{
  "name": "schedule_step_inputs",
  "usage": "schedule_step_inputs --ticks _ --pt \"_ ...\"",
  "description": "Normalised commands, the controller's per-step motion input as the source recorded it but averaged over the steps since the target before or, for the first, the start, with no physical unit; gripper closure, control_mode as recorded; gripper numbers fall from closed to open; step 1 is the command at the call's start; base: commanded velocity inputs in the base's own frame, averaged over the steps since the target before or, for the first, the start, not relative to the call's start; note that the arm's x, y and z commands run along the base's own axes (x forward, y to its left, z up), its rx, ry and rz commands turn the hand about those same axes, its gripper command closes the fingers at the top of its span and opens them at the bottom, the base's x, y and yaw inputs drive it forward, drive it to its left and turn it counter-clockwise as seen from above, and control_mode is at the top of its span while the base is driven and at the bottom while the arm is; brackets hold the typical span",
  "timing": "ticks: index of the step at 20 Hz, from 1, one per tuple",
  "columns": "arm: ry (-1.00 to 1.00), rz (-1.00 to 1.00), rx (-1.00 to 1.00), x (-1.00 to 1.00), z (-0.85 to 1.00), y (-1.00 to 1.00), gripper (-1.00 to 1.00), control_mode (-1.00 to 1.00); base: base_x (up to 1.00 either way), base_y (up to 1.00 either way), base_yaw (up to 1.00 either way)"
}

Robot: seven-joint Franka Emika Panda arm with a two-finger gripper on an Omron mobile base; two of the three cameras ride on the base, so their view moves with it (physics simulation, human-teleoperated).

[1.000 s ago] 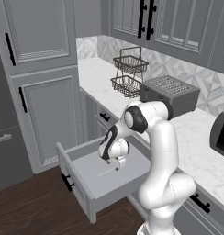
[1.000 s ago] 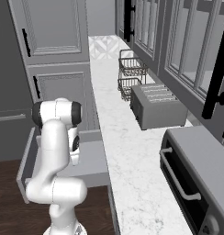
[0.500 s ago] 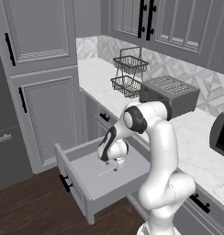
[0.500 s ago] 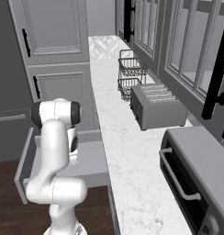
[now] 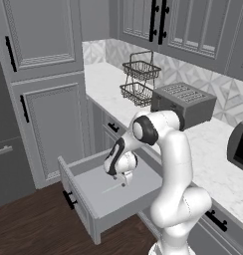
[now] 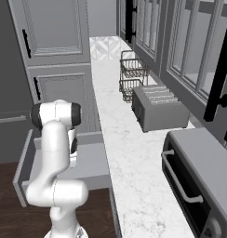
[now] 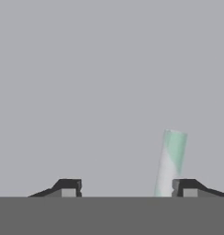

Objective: Take a straw from the drawer in front and place it inside the glass cup on the dining counter.

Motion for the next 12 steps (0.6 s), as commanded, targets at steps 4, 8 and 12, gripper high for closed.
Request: schedule_step_inputs --ticks 4,8,12 --pt "0.00 -0.09 0.00 -0.06 -0.60 0.00 1.00 -1.00 0.00 0.00 0.00" --pt "0.00 -0.10 0.00 -0.04 -0.34 0.00 1.00 -1.00 0.00 0.00 0.00" --pt "0.00 -0.09 0.00 0.00 -0.12 0.00 1.00 -1.00 0.00 0.00 0.00"
